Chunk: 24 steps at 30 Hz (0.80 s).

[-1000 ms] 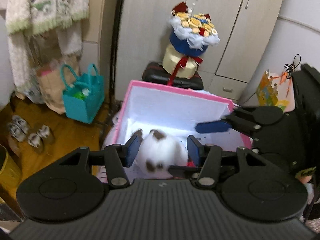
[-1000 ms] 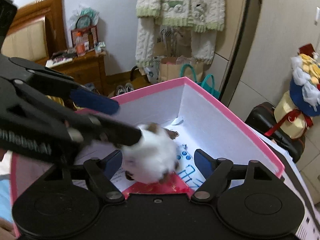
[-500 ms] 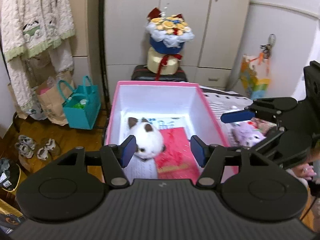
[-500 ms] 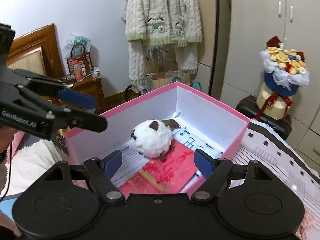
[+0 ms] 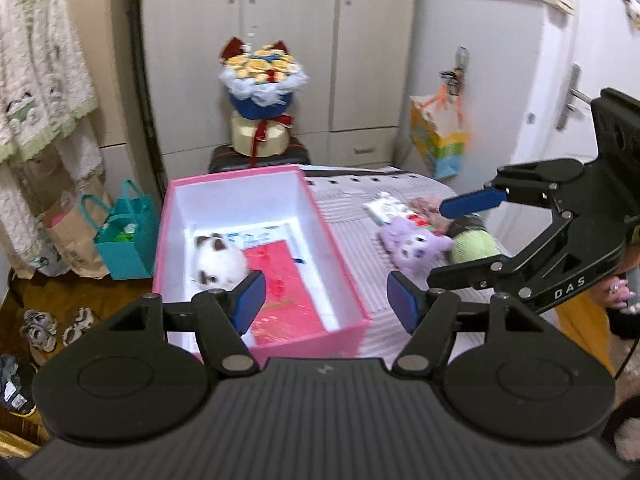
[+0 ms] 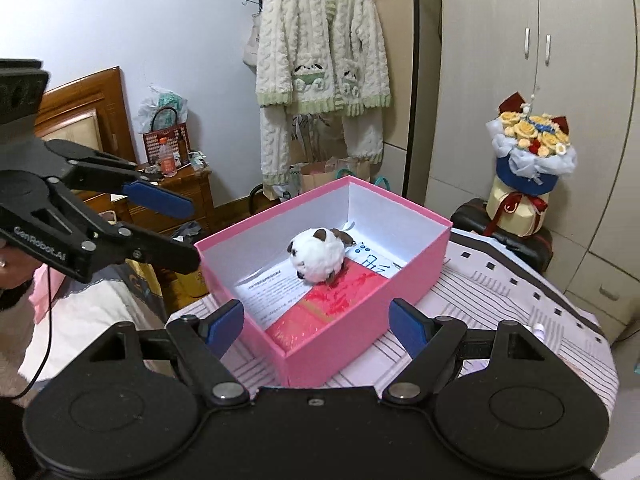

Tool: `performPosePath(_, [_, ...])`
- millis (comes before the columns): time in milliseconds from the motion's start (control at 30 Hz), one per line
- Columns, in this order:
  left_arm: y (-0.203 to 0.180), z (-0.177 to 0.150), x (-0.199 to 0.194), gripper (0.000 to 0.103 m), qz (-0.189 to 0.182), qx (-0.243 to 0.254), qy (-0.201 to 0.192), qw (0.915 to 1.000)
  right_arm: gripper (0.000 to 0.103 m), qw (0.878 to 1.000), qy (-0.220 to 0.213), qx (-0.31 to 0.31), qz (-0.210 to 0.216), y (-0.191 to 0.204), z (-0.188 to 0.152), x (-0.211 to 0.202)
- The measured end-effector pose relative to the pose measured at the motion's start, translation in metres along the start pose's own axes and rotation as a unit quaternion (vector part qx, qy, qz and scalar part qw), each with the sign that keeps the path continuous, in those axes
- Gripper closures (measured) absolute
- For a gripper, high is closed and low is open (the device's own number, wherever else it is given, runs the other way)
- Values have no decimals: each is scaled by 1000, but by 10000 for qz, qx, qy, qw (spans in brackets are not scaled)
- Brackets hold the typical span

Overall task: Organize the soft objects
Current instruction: 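Open the left gripper to drop the plush and withdraw, then reach the left gripper to the green yarn ball and grasp it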

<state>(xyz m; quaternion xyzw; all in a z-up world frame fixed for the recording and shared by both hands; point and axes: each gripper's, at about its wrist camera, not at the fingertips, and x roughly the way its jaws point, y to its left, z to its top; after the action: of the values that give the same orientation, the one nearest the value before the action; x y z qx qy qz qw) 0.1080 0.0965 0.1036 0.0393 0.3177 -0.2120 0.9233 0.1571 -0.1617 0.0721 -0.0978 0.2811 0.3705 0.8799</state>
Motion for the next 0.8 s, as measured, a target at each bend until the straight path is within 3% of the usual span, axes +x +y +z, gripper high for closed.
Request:
performPosePath(400, [-77, -7, 14, 35, -673, 620, 322, 9953, 19, 9986, -203, 140, -477, -13, -64, -66])
performPosePath(800, [-126, 5, 74, 34, -1417, 805, 575, 9850, 16, 9888, -124, 585, -1368, -63, -122, -71])
